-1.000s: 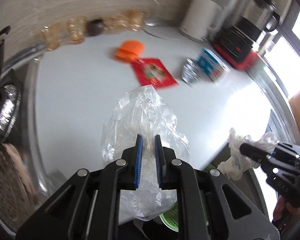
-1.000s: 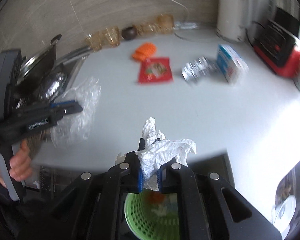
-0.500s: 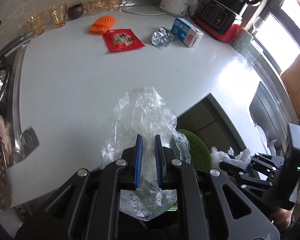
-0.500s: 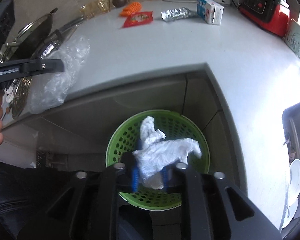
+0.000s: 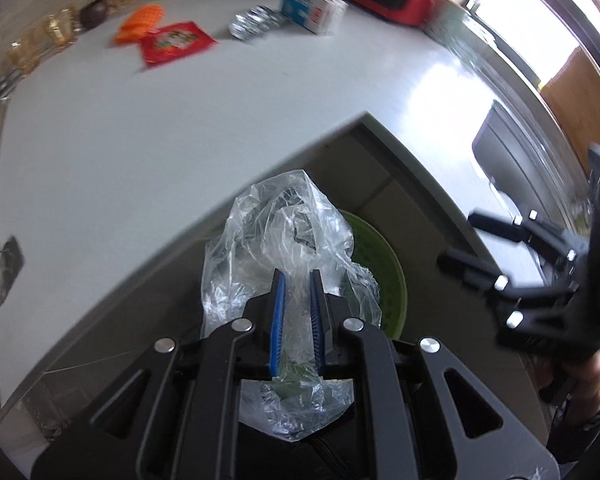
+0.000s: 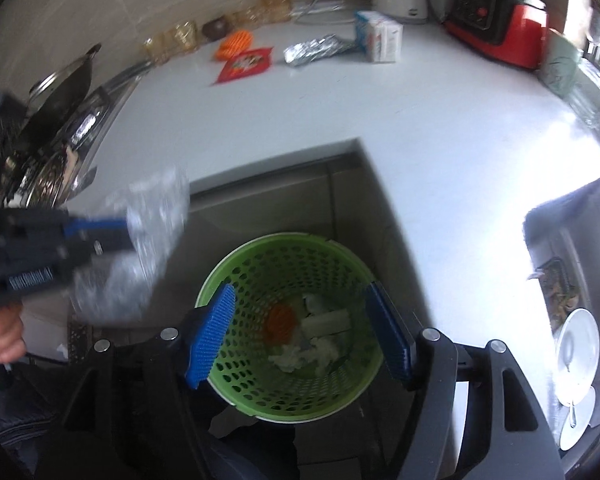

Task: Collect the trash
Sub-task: 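Carry bag and tissue to the green basket and release both, then move both tools to the counter toward the orange foam net and foil, then grasp the orange foam net with the left tool while the right tool grasps the silver blister pack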

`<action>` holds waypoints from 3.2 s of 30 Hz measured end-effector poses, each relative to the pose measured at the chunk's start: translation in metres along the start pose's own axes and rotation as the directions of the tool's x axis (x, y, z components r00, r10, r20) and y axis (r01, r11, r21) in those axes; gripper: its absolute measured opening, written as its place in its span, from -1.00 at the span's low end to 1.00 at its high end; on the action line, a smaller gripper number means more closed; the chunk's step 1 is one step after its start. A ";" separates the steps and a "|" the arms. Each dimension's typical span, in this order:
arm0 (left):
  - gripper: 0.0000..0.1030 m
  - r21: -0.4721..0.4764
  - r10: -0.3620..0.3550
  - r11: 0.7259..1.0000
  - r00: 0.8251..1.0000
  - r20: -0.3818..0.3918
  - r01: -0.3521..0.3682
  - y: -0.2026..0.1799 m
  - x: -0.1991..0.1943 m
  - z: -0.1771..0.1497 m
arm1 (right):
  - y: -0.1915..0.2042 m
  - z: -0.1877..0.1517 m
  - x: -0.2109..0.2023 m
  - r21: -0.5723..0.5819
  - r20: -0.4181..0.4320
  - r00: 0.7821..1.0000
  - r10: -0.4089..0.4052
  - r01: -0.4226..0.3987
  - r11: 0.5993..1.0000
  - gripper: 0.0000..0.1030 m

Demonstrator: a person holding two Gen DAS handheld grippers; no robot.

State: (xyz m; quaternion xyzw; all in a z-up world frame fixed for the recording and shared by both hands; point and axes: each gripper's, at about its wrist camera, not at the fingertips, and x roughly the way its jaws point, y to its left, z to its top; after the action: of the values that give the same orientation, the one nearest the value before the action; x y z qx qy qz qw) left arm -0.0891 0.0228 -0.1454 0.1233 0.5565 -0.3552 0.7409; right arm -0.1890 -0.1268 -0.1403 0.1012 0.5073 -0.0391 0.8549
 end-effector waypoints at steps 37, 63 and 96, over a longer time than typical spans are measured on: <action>0.85 -0.130 0.129 0.985 0.983 0.132 -0.112 0.082 -0.035 0.046 | 0.001 0.033 -0.005 0.052 0.074 0.993 -0.089 0.085 0.995 0.78; 0.85 -0.092 0.130 0.990 0.959 0.252 -0.110 0.215 0.013 0.252 | 0.045 0.208 0.075 0.193 0.110 0.973 -0.203 0.179 0.965 0.95; -0.34 -0.104 0.113 0.990 0.972 0.207 -0.093 0.266 0.086 0.335 | -0.004 0.283 0.184 0.469 0.006 0.968 -0.251 0.218 0.856 0.95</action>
State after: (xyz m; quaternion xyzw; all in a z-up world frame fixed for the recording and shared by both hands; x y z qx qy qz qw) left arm 0.3453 -0.0133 -0.1634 0.0785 0.4833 -0.3011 0.8183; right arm 0.1426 -0.1843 -0.1699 0.2391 0.4625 -0.2667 0.8110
